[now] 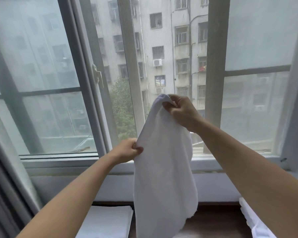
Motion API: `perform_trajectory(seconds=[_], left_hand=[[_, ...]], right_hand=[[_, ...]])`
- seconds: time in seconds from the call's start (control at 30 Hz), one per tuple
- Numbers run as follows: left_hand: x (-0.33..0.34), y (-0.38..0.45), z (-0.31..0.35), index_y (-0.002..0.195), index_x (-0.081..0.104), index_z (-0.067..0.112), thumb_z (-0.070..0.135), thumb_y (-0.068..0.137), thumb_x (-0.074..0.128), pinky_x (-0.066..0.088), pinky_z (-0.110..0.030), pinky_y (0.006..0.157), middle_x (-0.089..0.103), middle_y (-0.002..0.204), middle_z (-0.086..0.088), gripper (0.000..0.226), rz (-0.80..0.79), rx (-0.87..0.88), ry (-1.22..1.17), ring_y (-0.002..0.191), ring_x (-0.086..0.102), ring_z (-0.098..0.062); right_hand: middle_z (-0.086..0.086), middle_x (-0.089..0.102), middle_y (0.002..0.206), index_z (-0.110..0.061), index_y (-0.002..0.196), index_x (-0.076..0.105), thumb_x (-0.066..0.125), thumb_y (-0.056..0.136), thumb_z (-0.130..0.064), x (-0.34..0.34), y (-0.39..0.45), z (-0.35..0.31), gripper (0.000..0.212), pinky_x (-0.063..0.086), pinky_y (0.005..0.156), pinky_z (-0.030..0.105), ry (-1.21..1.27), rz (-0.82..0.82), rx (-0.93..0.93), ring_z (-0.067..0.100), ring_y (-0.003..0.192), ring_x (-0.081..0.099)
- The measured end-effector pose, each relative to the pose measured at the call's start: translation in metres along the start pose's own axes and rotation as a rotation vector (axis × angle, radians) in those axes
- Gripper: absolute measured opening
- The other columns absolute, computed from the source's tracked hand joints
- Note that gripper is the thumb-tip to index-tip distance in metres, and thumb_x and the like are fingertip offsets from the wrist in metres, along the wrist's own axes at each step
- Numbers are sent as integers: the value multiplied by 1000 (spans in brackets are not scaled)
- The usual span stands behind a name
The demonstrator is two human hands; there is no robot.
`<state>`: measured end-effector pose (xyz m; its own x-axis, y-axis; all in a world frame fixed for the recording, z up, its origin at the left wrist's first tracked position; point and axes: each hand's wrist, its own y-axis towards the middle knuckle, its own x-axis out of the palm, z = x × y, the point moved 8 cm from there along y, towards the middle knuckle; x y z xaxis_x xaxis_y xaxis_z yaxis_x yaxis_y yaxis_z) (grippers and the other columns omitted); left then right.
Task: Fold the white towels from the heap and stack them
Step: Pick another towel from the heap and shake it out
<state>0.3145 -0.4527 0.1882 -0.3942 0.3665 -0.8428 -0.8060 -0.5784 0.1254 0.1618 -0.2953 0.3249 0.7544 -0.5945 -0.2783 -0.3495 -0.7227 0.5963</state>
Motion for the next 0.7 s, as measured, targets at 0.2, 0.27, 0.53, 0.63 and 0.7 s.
perform_trajectory(seconds=[0.2,0.27,0.53,0.63,0.7], left_hand=[[27,-10,2,96,67,12,61,86,52,55,-45,78,72,96,-7,53,73,71,-182,95,70,-28],[37,-16,6,110,67,5,56,83,70,57,-55,88,74,106,-15,58,47,97,-364,102,72,-33],[-34,-10,94,107,65,-8,15,94,72,47,-25,63,68,82,0,27,334,316,-645,73,62,-10],[-56,-11,102,89,61,-14,24,100,64,33,-25,49,49,67,-5,39,384,327,-462,55,45,-9],[-67,-12,99,97,65,-9,22,106,55,37,-21,37,52,66,-6,34,388,277,-441,45,49,-10]], right_hand=[[-11,42,59,-22,64,49,59,100,-13,-5,7,-23,38,35,59,34,-427,33,-231,10,58,43],[-4,52,63,-13,73,60,60,99,-14,-1,10,-27,26,42,61,36,-556,16,-294,18,64,53],[0,69,76,-16,84,69,80,88,-25,25,11,-6,15,49,57,30,-509,-156,-177,12,65,64],[-4,63,65,-8,83,69,81,87,-32,14,5,8,27,42,50,22,-325,-159,-55,-2,51,54],[7,67,74,5,88,68,83,85,-37,12,-8,34,45,48,58,25,-117,-348,146,10,64,62]])
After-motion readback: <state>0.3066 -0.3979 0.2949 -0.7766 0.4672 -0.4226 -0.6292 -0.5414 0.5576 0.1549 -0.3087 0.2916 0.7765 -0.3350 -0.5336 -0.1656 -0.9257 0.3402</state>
